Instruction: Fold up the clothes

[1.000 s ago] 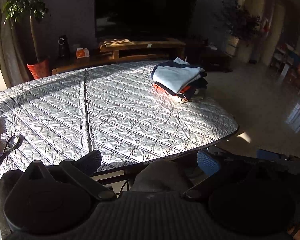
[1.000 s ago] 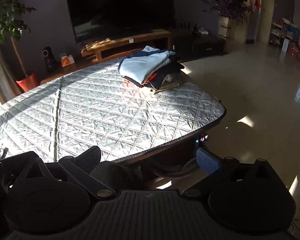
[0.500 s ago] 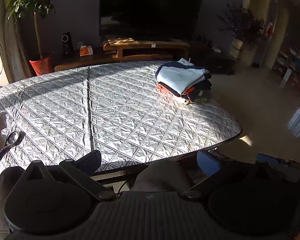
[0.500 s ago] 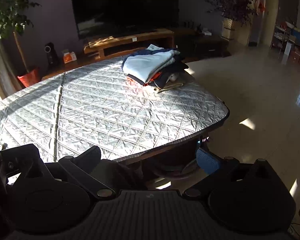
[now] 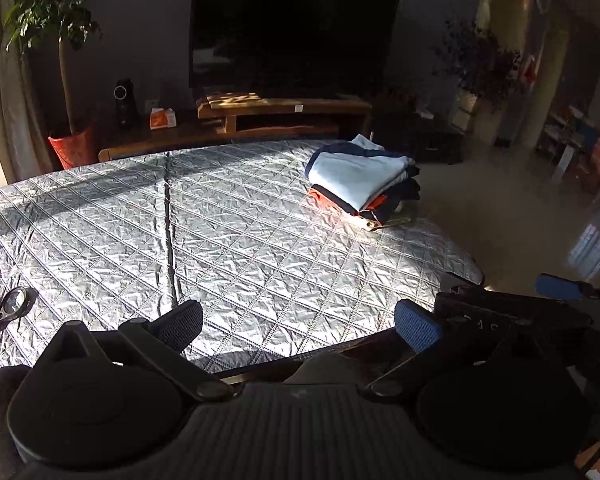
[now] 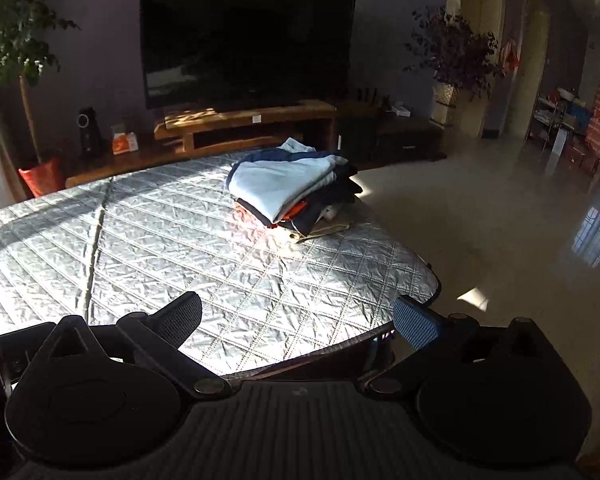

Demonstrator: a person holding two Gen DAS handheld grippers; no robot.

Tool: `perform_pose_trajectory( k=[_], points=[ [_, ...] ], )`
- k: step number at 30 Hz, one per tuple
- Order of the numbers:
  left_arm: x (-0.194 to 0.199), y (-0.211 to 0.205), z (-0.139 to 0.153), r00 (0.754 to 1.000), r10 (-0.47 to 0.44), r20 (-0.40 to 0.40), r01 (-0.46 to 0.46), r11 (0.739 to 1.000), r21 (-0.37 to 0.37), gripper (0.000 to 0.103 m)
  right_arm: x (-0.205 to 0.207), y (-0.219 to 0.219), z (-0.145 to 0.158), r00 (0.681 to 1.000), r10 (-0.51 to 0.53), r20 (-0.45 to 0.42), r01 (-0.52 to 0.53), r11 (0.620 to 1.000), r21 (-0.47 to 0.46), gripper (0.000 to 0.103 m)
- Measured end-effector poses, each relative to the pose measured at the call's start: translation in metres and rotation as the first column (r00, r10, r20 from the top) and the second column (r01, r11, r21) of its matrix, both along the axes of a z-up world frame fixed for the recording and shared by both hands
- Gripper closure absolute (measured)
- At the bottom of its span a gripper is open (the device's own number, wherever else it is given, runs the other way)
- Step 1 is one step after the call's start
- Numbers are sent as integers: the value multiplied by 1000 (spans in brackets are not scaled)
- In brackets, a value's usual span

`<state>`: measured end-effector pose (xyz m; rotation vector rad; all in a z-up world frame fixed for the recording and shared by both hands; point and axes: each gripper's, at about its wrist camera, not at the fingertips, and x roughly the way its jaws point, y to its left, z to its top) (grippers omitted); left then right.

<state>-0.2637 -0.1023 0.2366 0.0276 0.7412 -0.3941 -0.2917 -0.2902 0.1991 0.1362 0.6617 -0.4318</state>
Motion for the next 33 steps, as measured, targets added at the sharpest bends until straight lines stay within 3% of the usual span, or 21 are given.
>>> perform_pose_trajectory(
  k=[8,13,20,25,30,33],
  points=[
    [22,-1,-2,1000,-3,2,3,1000,-8,1,25,-4,1,1000,-15,-9,15,1000,10,1],
    [34,0,-13,999,-6,-42,5,1000,-21,1,38,-2,-9,999,-7,-34,7,1000,16,1],
    [47,7,-24,1000,-2,-25,2,1000,-6,1,58,4,-26,998,5,-57,-4,1000,28,1],
    [60,22,-32,999,-13,-35,12,999,-33,1,76,16,-52,996,39,-81,-39,999,7,1],
    [68,62,-38,992,85,96,-64,977,-202,2,102,32,-97,982,152,-108,-148,988,41,1],
    [88,75,-47,986,140,91,-126,980,-152,4,117,39,-120,967,203,-155,-190,977,96,1]
  ],
)
